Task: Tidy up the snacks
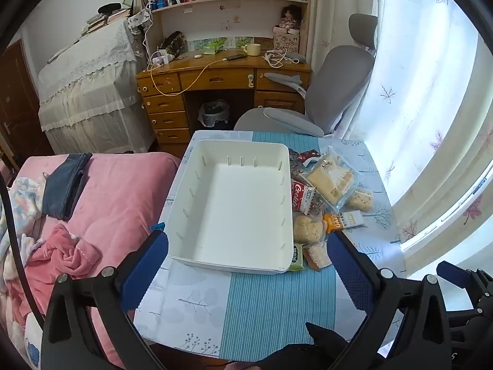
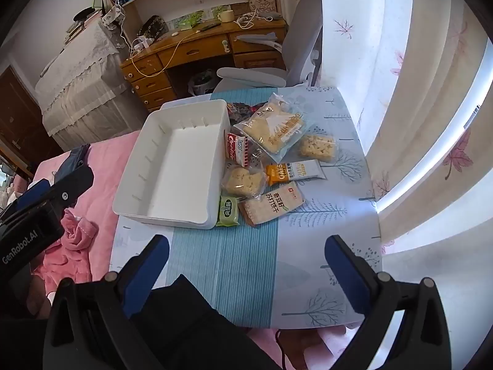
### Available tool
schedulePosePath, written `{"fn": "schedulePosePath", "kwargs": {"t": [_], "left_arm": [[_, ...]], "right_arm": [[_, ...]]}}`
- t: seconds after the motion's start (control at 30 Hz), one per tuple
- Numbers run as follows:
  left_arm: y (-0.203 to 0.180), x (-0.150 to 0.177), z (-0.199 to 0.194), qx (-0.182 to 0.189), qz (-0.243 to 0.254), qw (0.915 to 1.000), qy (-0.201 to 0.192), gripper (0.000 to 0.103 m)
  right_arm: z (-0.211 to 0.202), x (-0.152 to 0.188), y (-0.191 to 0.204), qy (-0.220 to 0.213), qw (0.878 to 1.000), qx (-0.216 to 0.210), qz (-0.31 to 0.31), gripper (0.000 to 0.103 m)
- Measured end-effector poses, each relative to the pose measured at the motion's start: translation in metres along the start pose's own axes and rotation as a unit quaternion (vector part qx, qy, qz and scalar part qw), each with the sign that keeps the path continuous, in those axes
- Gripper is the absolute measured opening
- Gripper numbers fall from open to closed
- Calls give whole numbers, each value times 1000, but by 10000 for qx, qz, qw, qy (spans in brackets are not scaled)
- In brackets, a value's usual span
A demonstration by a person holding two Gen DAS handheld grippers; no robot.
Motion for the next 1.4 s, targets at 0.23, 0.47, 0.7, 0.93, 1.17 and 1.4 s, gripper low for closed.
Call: {"fn": "schedulePosePath", "kwargs": {"t": [0.23,0.47,0.7,0.93,1.17,1.4], "left_arm": [[0,4,-3,21,-20,10000,-74,102],[-1,3,-3,44,-32,10000,-73,102],[-4,4,2,52,-34,10000,-70,102],[-6,1,1,56,-47,10000,-57,102],[-5,2,1,67,-50,10000,-55,102],[-8,-1,5,140,-63,9999,-38,102]], "right_arm": [[3,0,0,59,10000,19,37,101],[2,1,5,65,10000,12,12,101],[7,1,1,90,10000,28,20,101],[8,1,0,104,9999,36,28,101],[7,0,2,120,9999,43,35,101],[13,4,3,134,9999,67,65,101]]}}
Point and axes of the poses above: each gripper's, at about its wrist camera, not at the fingertips, and z roughly the way its jaws point, y to its left, x to its underside, the point moved 2 cm from there along z, roughly the way its jaws point, and after that the axes turned 15 degrees about z, right-handed, at the moved point
